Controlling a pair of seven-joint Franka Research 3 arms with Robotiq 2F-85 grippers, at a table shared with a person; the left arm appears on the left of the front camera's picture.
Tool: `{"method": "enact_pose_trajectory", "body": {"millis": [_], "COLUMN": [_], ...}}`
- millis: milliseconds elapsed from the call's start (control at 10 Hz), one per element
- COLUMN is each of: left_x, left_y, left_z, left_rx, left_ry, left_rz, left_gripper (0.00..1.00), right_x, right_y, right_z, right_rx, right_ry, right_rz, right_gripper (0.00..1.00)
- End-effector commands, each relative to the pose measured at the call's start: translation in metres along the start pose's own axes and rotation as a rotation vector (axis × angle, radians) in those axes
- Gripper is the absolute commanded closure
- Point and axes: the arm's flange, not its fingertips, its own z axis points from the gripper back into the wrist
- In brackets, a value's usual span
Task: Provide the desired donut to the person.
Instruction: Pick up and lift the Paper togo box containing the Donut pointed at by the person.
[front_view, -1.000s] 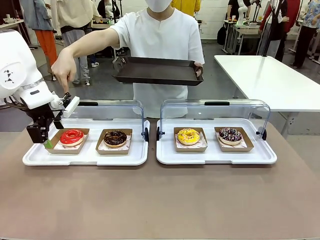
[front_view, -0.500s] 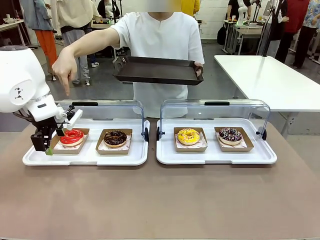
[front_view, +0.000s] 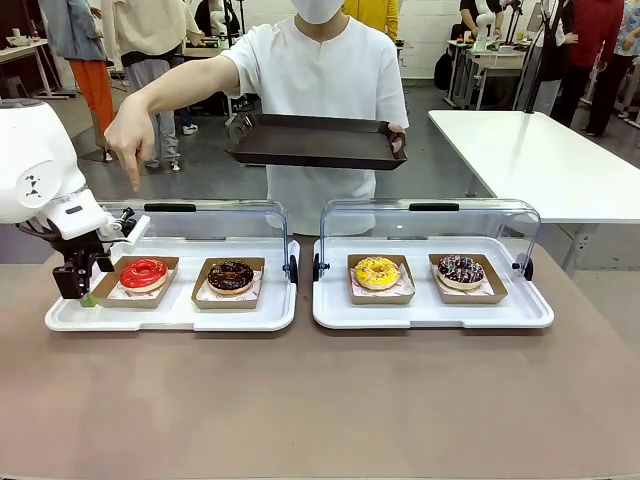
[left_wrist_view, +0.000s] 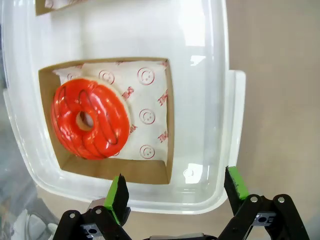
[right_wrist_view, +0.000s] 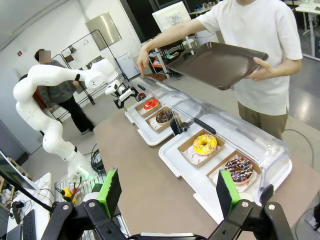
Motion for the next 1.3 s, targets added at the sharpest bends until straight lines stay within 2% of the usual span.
{"method": "enact_pose_trajectory", "body": {"millis": [0,600,1100,1200], "left_x": [-0.006,-0.01,-0.012,-0.012], "left_y": [0.012,0.017,0.016,0.016], "left_z": [-0.004,-0.038,-0.043,-0.043], "left_rx": [-0.028,-0.099,-0.084,-0.078], "left_ry": [-0.041,-0.054,-0.057,-0.058], "left_rz": [0.017,0.021,0.014,0.006], "left_gripper": [0.0,0.0,0.0,0.54], "right_x": [0.001,0.001,0.001,0.001], "right_y": [0.0,0.0,0.0,0.0], "right_z": [-0.001,-0.001,-0.001,-0.001], "right_rx": [0.002,0.002,0.002,0.002], "right_ry": [-0.006,-0.006,-0.006,-0.006], "right_rz": [0.001,0.001,0.001,0.001], "right_gripper": [0.0,0.0,0.0,0.0]}}
